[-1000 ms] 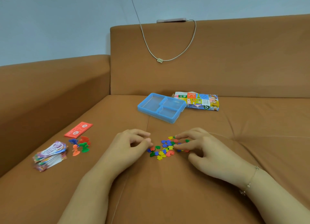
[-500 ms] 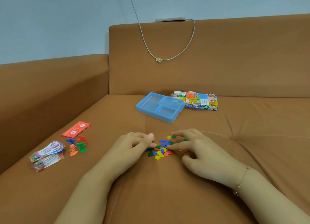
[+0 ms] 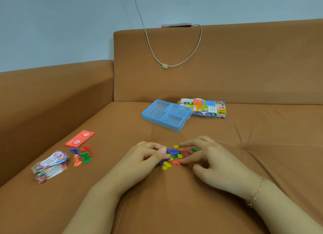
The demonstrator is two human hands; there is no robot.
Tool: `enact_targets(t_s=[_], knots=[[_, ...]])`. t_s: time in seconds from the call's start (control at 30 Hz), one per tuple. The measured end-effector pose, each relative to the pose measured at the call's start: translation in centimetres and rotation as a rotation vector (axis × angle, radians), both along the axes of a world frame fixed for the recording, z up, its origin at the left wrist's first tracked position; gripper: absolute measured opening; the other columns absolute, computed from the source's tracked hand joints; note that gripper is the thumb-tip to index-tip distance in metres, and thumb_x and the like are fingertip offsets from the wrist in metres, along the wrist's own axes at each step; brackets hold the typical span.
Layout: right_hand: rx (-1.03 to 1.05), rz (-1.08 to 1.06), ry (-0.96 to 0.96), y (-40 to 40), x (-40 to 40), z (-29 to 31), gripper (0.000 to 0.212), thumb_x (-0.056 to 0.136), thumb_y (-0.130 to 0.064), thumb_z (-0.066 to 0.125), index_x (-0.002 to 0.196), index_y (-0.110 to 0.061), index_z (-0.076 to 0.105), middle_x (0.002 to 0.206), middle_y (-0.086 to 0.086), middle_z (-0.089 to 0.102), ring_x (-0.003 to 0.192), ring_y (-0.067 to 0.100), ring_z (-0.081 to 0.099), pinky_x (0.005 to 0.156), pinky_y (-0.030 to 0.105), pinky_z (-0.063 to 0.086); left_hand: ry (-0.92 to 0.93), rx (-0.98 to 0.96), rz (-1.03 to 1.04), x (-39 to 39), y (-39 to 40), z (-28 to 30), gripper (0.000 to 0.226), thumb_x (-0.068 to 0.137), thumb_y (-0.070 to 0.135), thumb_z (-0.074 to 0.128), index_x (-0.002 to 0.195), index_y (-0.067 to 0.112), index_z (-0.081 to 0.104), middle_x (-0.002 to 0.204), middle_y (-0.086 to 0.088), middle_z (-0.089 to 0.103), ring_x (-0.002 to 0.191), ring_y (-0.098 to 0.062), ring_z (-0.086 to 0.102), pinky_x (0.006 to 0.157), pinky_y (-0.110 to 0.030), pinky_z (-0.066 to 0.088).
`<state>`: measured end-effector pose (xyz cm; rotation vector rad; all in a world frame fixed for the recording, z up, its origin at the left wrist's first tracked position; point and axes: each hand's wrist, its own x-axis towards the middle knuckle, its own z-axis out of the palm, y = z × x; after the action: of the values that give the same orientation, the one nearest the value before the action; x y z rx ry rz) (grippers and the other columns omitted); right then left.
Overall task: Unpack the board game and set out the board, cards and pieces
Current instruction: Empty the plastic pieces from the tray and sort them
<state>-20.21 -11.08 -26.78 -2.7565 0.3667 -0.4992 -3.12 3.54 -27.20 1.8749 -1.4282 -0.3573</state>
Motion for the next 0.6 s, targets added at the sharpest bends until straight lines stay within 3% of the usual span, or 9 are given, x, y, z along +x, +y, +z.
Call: enact_targets(t_s=[0.13,0.23,0.3,0.47,0.6], knots=[[0.016,0.003,-0.016,0.29,-0.06,0.03,0.049,0.072,-0.025,0.041,0.107,-0.042,0.070,0.131,-0.026,0.049,0.120,-0.008,0.031,0.098,0.019,0.036,-0.019,0.007,0.034,0.24,-0.08,-0.24,0.040,0.097,0.045,0.036,0.104,0.034,0.073,0.111,0.034,0.058,0.114,0.015,0.038,0.088,0.002,0.024],[0.021,0.036,-0.003,0.77,0.14,-0.04,0.052,0.071,-0.025,0.040,0.112,-0.043,0.067,0.133,-0.025,0.046,0.124,-0.008,0.029,0.104,0.019,0.031,-0.038,-0.004,0.058,0.41,-0.15,-0.40,0.041,0.097,0.046,0.034,0.104,0.034,0.073,0.110,0.034,0.058,0.113,0.014,0.039,0.090,-0.004,0.027],[0.022,0.045,0.010,0.76,0.30,-0.13,0.052,0.070,-0.026,0.041,0.113,-0.042,0.067,0.134,-0.025,0.046,0.125,-0.006,0.029,0.106,0.021,0.031,-0.042,-0.028,0.059,0.38,-0.09,-0.25,0.041,0.096,0.046,0.035,0.104,0.035,0.073,0.112,0.034,0.057,0.114,0.014,0.040,0.089,-0.001,0.026],[0.004,-0.009,-0.039,0.26,-0.03,0.11,0.043,0.071,-0.028,0.043,0.099,-0.040,0.073,0.126,-0.027,0.053,0.117,-0.005,0.036,0.097,0.027,0.040,-0.003,-0.021,-0.002,-0.19,0.06,-0.01,0.036,0.097,0.043,0.039,0.102,0.035,0.074,0.114,0.034,0.057,0.115,0.017,0.038,0.090,0.001,0.025],[-0.016,0.019,-0.030,0.74,0.10,0.17,0.046,0.072,-0.027,0.044,0.106,-0.044,0.069,0.129,-0.027,0.051,0.118,-0.004,0.035,0.100,0.025,0.037,0.015,-0.001,0.060,0.19,-0.17,-0.25,0.041,0.098,0.044,0.034,0.102,0.034,0.074,0.108,0.036,0.058,0.114,0.015,0.039,0.090,-0.001,0.026]])
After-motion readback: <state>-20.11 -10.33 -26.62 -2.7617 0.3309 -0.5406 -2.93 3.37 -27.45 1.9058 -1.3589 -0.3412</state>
